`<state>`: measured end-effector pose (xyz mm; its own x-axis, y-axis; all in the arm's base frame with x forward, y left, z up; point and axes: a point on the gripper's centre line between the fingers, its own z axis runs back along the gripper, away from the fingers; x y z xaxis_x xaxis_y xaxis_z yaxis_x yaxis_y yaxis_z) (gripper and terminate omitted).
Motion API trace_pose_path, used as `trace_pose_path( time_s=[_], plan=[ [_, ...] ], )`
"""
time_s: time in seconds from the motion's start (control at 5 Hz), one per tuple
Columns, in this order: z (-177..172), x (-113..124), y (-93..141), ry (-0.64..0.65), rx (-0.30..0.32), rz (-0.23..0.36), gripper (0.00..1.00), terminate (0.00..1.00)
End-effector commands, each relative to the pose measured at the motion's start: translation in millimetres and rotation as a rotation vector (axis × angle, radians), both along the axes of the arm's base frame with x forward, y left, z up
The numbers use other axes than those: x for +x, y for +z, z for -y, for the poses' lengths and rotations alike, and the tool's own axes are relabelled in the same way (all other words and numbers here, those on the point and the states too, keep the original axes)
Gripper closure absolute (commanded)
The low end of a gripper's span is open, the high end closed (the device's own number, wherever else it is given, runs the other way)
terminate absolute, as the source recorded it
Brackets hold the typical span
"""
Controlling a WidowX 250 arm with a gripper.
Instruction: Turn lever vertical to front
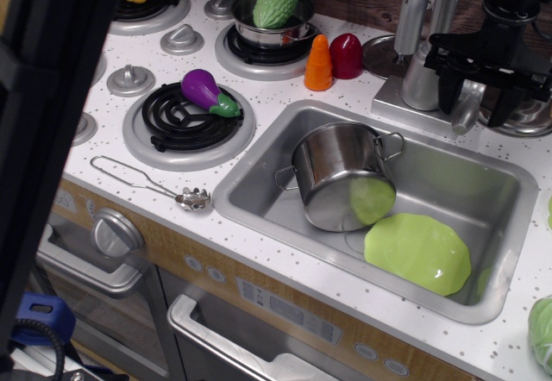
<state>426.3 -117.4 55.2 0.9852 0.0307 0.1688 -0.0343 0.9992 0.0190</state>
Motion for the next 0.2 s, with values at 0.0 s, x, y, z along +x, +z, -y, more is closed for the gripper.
trace_pose_path(
  time_s=[0.0],
  plan=[
    [0.9,6.3,21.1,0.0,-0.012,0.052,0.0,1.0]
  ],
)
